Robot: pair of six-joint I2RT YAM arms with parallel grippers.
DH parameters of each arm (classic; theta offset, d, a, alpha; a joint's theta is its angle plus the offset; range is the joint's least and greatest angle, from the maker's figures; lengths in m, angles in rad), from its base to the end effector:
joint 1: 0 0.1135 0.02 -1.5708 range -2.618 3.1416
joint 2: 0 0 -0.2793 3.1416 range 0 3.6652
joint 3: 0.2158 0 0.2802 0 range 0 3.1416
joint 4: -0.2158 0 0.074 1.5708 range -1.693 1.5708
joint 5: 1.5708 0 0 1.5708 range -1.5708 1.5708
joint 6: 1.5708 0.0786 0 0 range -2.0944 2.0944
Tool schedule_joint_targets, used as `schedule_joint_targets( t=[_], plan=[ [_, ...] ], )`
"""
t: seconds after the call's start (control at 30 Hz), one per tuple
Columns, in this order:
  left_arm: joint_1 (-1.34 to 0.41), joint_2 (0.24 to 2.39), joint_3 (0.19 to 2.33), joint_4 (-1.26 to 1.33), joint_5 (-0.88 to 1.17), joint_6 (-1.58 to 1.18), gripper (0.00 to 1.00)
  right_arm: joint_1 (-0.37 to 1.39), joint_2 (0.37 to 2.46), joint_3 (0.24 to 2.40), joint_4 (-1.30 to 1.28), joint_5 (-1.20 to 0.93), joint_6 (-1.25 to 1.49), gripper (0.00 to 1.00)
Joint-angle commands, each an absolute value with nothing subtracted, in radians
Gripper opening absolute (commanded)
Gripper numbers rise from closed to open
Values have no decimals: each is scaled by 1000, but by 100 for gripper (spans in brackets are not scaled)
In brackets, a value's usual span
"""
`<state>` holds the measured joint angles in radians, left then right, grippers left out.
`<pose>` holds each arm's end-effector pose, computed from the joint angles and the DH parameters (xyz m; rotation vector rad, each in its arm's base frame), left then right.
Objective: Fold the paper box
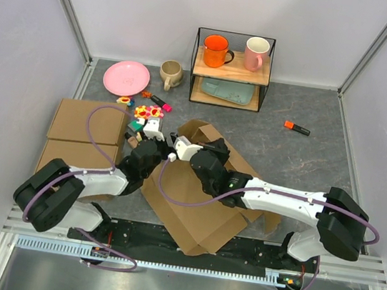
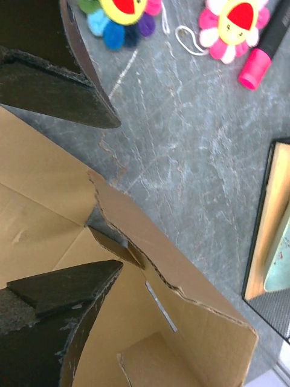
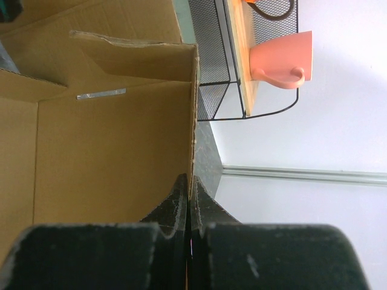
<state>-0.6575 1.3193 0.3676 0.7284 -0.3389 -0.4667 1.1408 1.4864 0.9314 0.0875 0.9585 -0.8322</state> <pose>0.2555 -0.1643 0.1631 -0.0730 1.8078 -0.5033 0.2115 0.3068 0.2449 -1.1917 1.4828 -0.7590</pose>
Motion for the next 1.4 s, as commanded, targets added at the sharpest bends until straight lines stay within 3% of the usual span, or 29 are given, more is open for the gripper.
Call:
schedule_joint_targets(
  t=[0.0, 0.07, 0.17, 0.2, 0.27, 0.3, 0.5, 1.37],
  plan=[
    [-652, 1379, 387, 963, -267, -351, 95, 1138, 1477, 933, 103, 948, -796, 0],
    [-646, 1419, 385, 1028, -256, -331, 94, 1137, 1471, 939, 100, 940, -790, 0],
    [-637, 1460, 390, 1097, -192, -313, 84, 1135, 1467, 942, 94, 934, -781, 0],
    [-635, 1480, 396, 1104, -178, -310, 69, 1134, 1463, 942, 94, 930, -781, 0],
    [-635, 1489, 400, 1109, -160, -317, 51, 1131, 1459, 939, 94, 925, -778, 0],
    [-635, 1494, 399, 1109, -153, -322, 37, 1128, 1457, 939, 92, 922, -775, 0],
    [-635, 1456, 365, 1095, -77, -342, 4, 1117, 1454, 931, 92, 908, -761, 0],
    [-676, 1342, 291, 1181, 92, -620, 3, 1150, 1499, 828, 161, 1019, -770, 0]
  ],
)
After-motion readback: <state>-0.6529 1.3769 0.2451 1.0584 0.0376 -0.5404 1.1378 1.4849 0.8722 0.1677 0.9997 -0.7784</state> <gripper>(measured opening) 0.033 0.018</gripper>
